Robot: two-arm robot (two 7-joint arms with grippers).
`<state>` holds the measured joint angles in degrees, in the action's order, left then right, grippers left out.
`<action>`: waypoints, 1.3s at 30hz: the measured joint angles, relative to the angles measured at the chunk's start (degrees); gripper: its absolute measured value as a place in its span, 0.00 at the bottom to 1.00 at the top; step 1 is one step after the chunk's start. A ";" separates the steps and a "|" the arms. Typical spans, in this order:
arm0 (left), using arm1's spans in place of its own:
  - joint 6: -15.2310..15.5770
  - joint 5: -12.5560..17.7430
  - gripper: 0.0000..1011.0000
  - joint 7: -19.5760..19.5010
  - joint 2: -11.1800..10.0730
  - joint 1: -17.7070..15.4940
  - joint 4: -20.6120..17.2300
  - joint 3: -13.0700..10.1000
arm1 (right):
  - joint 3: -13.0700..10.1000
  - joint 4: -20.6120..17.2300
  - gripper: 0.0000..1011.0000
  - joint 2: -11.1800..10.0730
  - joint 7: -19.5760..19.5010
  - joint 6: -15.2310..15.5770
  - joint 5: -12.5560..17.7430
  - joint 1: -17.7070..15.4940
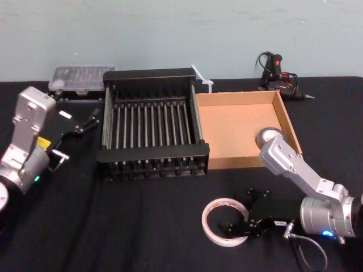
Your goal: Pick up the white tape and place it into the black box , Pick up the silver tape and place it into the brown box.
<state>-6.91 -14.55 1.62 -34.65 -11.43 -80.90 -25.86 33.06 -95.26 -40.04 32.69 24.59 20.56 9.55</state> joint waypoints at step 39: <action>0.00 0.00 0.99 0.00 0.00 0.00 0.00 0.00 | 0.00 -0.05 0.09 0.00 0.00 -0.03 0.00 0.00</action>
<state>-6.91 -14.55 1.62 -34.64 -11.43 -80.90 -25.86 33.05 -95.31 -40.04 32.69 24.56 20.56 9.56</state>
